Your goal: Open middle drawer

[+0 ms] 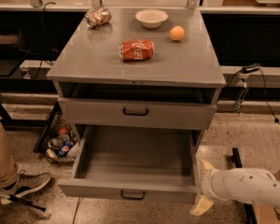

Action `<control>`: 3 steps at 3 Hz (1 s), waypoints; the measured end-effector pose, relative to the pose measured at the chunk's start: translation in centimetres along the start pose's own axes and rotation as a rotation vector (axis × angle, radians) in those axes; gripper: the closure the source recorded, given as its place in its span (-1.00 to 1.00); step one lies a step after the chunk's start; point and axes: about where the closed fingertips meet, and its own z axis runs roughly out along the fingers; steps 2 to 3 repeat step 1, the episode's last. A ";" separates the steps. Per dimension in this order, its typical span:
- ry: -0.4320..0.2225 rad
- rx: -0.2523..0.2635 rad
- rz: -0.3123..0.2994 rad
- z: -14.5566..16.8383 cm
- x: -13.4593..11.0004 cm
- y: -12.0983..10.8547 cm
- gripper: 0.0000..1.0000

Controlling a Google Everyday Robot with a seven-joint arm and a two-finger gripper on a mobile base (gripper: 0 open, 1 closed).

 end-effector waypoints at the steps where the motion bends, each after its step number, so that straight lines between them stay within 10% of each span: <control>1: -0.040 0.089 0.000 -5.4 -0.2 -3.0 -1.00; 3: -0.040 0.089 0.000 -5.4 -0.2 -3.0 -1.00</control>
Offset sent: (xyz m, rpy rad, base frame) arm 0.0000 0.0000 0.0000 0.0000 0.0000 0.0000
